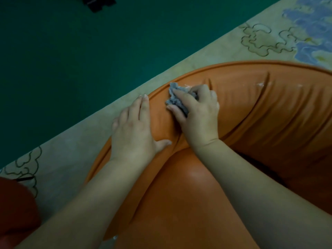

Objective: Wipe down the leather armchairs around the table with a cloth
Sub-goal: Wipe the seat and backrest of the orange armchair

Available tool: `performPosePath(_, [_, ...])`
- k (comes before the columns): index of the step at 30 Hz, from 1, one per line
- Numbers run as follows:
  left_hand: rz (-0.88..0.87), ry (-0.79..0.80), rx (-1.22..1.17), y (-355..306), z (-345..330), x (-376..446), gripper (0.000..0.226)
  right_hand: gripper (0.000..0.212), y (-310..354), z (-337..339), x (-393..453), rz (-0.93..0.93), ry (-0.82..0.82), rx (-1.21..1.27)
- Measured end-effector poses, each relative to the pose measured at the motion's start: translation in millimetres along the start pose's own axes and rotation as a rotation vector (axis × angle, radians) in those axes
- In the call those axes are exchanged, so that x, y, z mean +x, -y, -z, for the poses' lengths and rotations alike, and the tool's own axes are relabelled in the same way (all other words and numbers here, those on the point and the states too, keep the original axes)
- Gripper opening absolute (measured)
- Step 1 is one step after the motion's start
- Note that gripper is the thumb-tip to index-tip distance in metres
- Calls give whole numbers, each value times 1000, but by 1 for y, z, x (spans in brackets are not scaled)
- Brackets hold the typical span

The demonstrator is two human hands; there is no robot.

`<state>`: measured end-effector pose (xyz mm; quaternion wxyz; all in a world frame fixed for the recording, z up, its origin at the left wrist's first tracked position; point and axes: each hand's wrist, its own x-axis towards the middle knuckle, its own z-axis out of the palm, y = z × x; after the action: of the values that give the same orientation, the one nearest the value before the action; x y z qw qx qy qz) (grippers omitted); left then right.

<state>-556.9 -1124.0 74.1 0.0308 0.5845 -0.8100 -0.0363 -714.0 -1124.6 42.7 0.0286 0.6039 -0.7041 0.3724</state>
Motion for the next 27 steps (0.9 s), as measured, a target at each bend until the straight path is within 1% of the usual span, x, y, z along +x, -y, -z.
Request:
performPosePath(4, [-63, 9, 7, -14, 0, 25, 128, 30, -9, 3, -19, 8, 49, 29])
performPosePath(6, [-63, 18, 6, -22, -1, 33, 130, 27, -16, 11, -27, 32, 59, 63])
performPosePath(8, [-42, 9, 26, -27, -4, 35, 131, 25, -20, 18, -19, 22, 22, 104])
performPosePath(10, [-31, -12, 54, -29, -8, 33, 133, 27, -21, 21, 6, -6, -40, 126])
performPosePath(12, [-30, -42, 77, -29, -11, 33, 133, 30, -21, 17, 29, -33, -43, 48])
performPosePath(14, [-25, -55, 85, -29, -12, 33, 133, 29, -23, 11, 27, -58, -12, -35])
performPosePath(19, [-25, -53, 85, -28, -15, 33, 129, 27, -24, 17, -23, -78, 16, 9])
performPosePath(23, [-17, -42, 106, -29, -15, 34, 130, 32, -26, 18, 21, -80, -37, -24])
performPosePath(25, [-12, -45, 111, -29, -15, 34, 131, 33, -25, 15, 38, -87, -10, -82])
performPosePath(27, [-13, -51, 107, -29, -16, 34, 130, 30, -24, 12, 26, -75, 21, -90])
